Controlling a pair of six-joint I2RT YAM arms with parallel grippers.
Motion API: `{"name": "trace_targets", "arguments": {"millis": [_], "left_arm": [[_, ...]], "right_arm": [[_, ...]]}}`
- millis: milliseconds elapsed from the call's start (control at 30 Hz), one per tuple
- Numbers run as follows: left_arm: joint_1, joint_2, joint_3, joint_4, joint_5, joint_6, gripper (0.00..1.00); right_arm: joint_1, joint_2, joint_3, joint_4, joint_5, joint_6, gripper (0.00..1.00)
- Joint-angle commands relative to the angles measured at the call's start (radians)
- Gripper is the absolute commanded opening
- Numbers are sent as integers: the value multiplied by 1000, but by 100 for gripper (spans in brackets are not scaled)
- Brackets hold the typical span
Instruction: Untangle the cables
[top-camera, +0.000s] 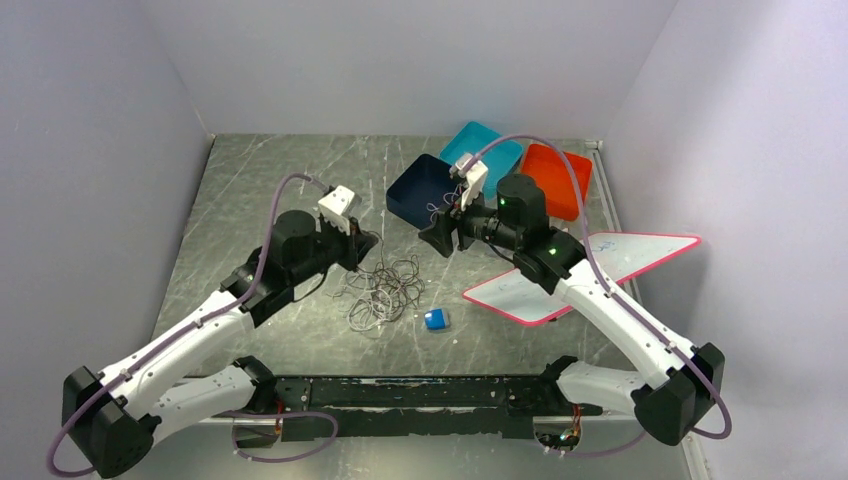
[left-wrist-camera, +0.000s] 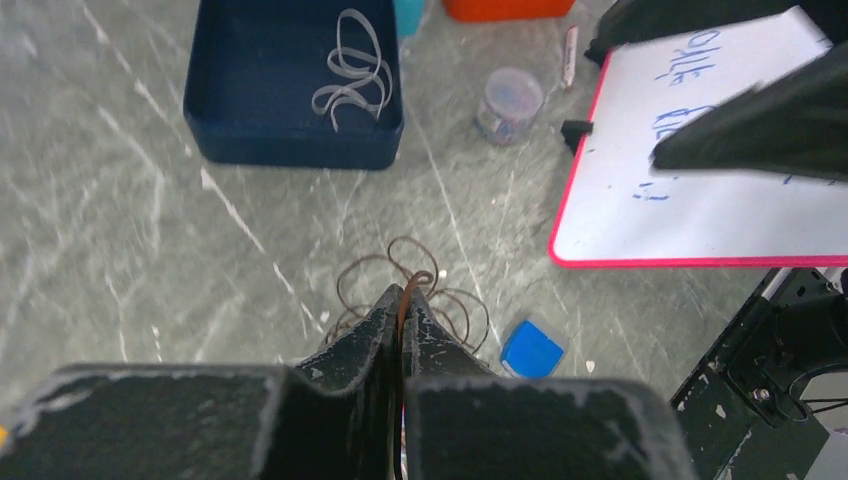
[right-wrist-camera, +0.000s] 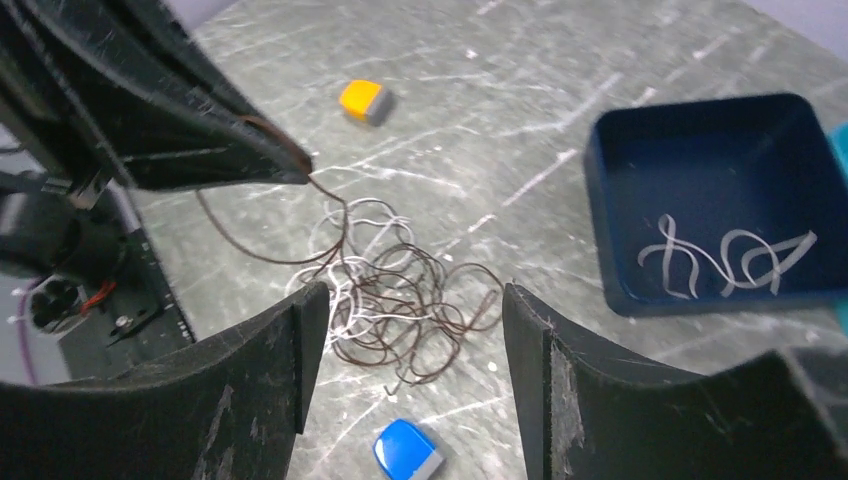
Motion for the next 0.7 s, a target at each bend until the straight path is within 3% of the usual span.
{"name": "trace_targets", "arguments": {"millis": [0, 200, 300, 433, 567, 667], "left_arm": [[4, 32, 122, -70, 93, 135, 7], [5, 49, 186, -92, 62, 133, 7], [5, 37, 179, -78, 35, 115, 7], [5, 30, 168, -85, -18, 103, 7], [5, 7, 149, -96, -77, 84, 7], [5, -29, 128, -108, -136, 69, 7]], "right_arm": [[1, -4, -28, 165, -179, 8, 68], [10, 46, 9, 166, -115, 48, 68], [48, 53, 24, 150, 0, 81, 67], [167, 47, 41, 133, 277, 144, 67], [268, 18, 22, 154, 664, 299, 67], [325, 55, 58, 64, 864, 394, 66]]}}
